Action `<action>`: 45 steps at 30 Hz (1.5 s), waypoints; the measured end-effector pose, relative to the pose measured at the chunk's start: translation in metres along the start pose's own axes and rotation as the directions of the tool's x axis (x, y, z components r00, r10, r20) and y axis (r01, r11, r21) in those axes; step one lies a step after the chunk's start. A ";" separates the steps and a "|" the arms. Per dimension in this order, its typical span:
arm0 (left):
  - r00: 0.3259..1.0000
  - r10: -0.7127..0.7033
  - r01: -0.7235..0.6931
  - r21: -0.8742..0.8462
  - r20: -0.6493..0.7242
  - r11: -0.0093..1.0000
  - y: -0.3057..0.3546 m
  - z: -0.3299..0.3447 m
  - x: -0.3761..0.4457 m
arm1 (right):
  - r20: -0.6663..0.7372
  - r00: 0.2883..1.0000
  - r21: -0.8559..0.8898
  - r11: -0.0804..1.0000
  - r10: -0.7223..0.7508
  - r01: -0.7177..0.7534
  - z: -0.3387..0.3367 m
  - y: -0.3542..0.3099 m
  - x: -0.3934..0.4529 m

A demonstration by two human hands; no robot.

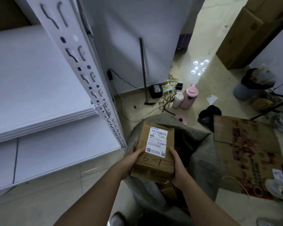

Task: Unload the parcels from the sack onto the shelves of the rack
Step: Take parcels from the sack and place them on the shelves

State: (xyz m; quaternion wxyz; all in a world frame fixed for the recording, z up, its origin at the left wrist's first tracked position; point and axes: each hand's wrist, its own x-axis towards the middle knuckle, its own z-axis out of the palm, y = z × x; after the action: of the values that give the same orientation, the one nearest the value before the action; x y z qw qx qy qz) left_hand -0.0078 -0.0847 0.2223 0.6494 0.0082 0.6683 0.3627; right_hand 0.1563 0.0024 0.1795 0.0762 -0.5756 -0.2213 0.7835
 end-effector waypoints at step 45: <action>0.242 0.047 -0.884 -0.200 -0.969 0.423 -0.243 -0.406 -0.570 | 0.897 0.407 -0.434 0.507 0.169 0.745 0.594 0.302 -0.402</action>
State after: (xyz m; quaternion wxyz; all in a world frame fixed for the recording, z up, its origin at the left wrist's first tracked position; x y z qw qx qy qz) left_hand -0.1618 -0.7313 0.5496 -0.0259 -0.2149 0.6283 0.7473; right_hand -0.2279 -0.5708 0.5394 -0.1589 -0.0004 -0.6667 0.7282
